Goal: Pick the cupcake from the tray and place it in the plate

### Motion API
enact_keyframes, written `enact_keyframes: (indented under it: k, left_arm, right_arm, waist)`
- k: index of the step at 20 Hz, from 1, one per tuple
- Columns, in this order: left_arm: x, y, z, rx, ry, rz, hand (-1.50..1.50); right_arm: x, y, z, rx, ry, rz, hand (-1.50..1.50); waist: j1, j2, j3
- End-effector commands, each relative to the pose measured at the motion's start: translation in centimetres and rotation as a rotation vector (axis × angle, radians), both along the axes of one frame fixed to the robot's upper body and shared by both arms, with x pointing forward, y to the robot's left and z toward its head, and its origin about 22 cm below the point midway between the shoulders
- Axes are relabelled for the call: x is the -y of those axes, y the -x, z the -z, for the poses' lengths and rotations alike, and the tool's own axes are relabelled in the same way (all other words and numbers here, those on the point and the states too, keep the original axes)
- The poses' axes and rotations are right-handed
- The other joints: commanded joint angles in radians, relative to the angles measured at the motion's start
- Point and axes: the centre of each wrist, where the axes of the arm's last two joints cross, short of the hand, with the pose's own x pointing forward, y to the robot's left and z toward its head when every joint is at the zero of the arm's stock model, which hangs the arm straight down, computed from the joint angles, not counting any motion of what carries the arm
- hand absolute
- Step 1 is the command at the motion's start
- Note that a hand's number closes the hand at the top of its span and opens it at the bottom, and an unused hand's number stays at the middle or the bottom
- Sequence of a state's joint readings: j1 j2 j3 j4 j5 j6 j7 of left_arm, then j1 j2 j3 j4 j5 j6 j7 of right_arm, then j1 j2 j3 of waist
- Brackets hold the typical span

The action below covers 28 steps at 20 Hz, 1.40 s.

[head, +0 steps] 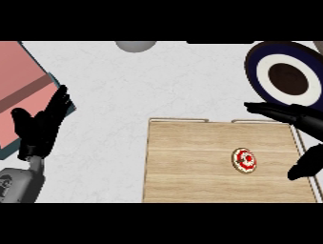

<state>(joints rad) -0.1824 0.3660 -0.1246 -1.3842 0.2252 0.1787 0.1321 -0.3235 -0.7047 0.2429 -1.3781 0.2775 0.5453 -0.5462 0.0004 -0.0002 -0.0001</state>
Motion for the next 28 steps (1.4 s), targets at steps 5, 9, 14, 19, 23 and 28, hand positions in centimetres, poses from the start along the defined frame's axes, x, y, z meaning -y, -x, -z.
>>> enact_keyframes:
  k: [5, 9, 14, 19, 23, 28]
  left_arm:
    - [-0.5, 0.2, -1.4, -0.016, 0.009, 0.01, 0.0]
    - [-1.6, 0.1, -0.6, -0.01, 0.003, 0.0, 0.0]
    - [-2.8, 0.7, -0.1, 0.008, -0.002, 0.006, 0.0]
    - [0.2, -0.1, 0.7, 0.016, -0.016, 0.002, 0.0]
    - [-0.9, 0.3, 0.3, -0.007, 0.0, 0.004, 0.0]
    - [-0.6, -0.4, 0.5, -0.001, 0.01, 0.004, 0.0]
  right_arm:
    - [-1.7, 0.5, -0.1, 0.01, 0.195, -0.062, -1.5]
    - [-2.8, 0.3, 0.8, -0.004, 0.253, -0.094, -1.5]
    - [-5.4, -0.3, 0.4, -0.023, 0.295, -0.09, -1.5]
    - [-7.3, 0.5, 2.5, 0.011, 0.315, -0.076, -1.5]
    - [-5.5, -0.4, 3.4, 0.014, 0.334, -0.084, -1.5]
    - [-6.9, -1.2, 3.8, 0.021, 0.373, -0.1, -1.5]
  waist:
    - [0.003, -0.001, 0.0]
    - [0.003, 0.0, 0.0]
    - [0.004, 0.0, 0.0]
    - [0.001, 0.0, 0.0]
    - [0.003, 0.001, 0.0]
    - [0.003, 0.001, 0.0]
